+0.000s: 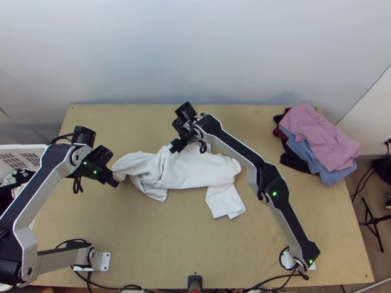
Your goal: Fold the t-shirt
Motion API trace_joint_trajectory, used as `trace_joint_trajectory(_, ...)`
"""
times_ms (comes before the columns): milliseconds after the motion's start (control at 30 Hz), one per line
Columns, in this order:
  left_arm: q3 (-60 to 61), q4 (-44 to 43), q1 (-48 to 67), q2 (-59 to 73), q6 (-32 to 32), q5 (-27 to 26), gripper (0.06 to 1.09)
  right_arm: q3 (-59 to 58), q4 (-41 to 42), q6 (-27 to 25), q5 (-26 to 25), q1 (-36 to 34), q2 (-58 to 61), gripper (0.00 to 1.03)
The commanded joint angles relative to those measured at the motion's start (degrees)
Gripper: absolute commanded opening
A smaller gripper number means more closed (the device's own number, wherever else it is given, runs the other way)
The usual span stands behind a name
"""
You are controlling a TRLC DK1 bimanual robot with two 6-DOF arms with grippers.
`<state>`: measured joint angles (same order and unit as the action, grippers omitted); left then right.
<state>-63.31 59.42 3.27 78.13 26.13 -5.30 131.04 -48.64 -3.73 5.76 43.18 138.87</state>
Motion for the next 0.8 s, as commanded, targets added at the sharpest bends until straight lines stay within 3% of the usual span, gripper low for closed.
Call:
trace_joint_trajectory(0,0.29,-0.44,-0.46,-0.43,-0.2,-0.06,0.12,-1.76,0.21,-3.48,-0.05,0.42,-2.02,0.03)
trace_joint_trajectory(200,1.43,-2.03,-1.69,-0.34,-0.03,-0.15,0.12,-16.61,0.21,-5.5,0.66,-0.46,-13.45,0.03)
trace_joint_trajectory(533,1.87,-3.78,-2.74,-0.08,0.06,-0.06,0.12,-51.06,-0.22,-6.21,0.66,-5.3,-43.68,0.03)
trace_joint_trajectory(767,1.26,-5.1,-3.71,0.18,-0.11,-0.15,0.12,-61.87,-22.46,-14.64,6.02,-8.46,-54.67,0.03)
